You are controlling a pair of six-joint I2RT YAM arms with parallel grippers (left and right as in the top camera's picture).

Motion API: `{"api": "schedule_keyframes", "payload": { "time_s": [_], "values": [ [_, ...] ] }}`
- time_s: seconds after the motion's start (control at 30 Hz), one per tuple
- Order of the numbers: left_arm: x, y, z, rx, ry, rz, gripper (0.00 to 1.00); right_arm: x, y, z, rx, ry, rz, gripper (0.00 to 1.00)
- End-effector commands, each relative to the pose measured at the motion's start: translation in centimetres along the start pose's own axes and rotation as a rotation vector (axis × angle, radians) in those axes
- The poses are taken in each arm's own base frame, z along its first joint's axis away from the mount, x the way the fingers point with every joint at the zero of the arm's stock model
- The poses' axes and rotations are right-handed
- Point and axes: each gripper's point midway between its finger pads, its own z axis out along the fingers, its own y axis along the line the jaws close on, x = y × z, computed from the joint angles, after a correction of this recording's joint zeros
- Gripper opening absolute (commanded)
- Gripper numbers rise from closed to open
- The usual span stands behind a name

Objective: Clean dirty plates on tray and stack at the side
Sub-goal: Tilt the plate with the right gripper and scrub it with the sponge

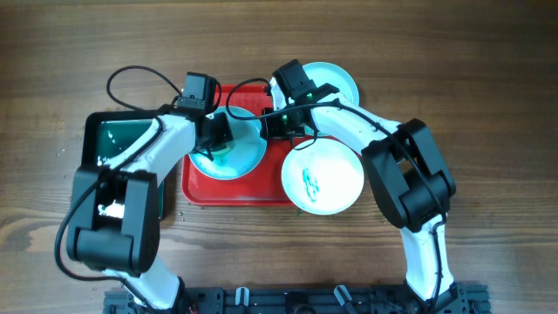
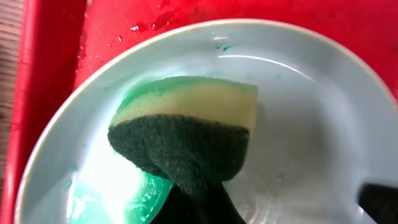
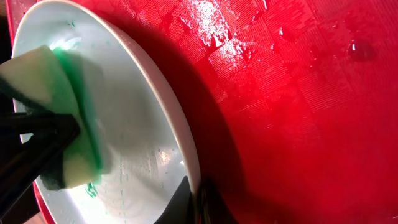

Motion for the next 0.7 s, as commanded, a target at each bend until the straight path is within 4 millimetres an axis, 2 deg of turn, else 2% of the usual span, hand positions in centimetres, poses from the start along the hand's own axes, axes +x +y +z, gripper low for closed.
{"api": "schedule_keyframes", "payload": {
  "time_s": [0.0, 0.07, 0.1, 0.2, 0.23, 0.3, 0.33, 0.37, 0.4, 0.53, 0.67],
  "values": [
    [2.5, 0.5, 1.1, -0.01, 0.118, 0.043, 0.04, 0.6, 0.1, 0.0, -0.018, 0.017, -0.009, 0.04],
    [5.7, -2.8, 0.0, 0.227, 0.26, 0.23, 0.04, 0.6, 0.1, 0.0, -0.019, 0.014, -0.011, 0.04],
    [7.5, -3.2, -0.8, 0.284, 0.333, 0.288, 0.04, 0.6, 0.1, 0.0, -0.019, 0.015, -0.011, 0.04],
    [8.8, -2.0, -1.1, 0.248, 0.39, 0.313, 0.04, 0.5, 0.1, 0.0, -0.02, 0.013, -0.014, 0.04],
    [8.2, -1.2, -0.8, 0.204, 0.371, 0.293, 0.04, 0.5, 0.1, 0.0, -0.02, 0.013, -0.014, 0.05],
    [5.2, 3.4, 0.2, -0.108, 0.242, 0.038, 0.04, 0.5, 0.1, 0.0, -0.02, 0.013, -0.015, 0.04],
    [3.9, 5.7, 0.1, -0.248, 0.158, -0.085, 0.04, 0.5, 0.1, 0.0, -0.02, 0.013, -0.014, 0.04],
    [2.7, 7.3, -0.2, -0.343, 0.077, -0.171, 0.04, 0.6, 0.1, 0.0, -0.019, 0.013, -0.014, 0.04],
    [1.9, 7.7, -0.3, -0.37, 0.029, -0.21, 0.04, 0.5, 0.1, 0.0, -0.017, 0.013, -0.014, 0.04],
    [-0.9, 6.1, 0.3, -0.288, -0.078, -0.208, 0.04, 0.5, 0.0, 0.0, -0.011, 0.01, -0.014, 0.04],
    [-2.4, 0.7, 1.5, -0.043, -0.092, 0.002, 0.04, 0.5, -0.1, 0.0, -0.004, 0.01, -0.013, 0.04]
  ]
}}
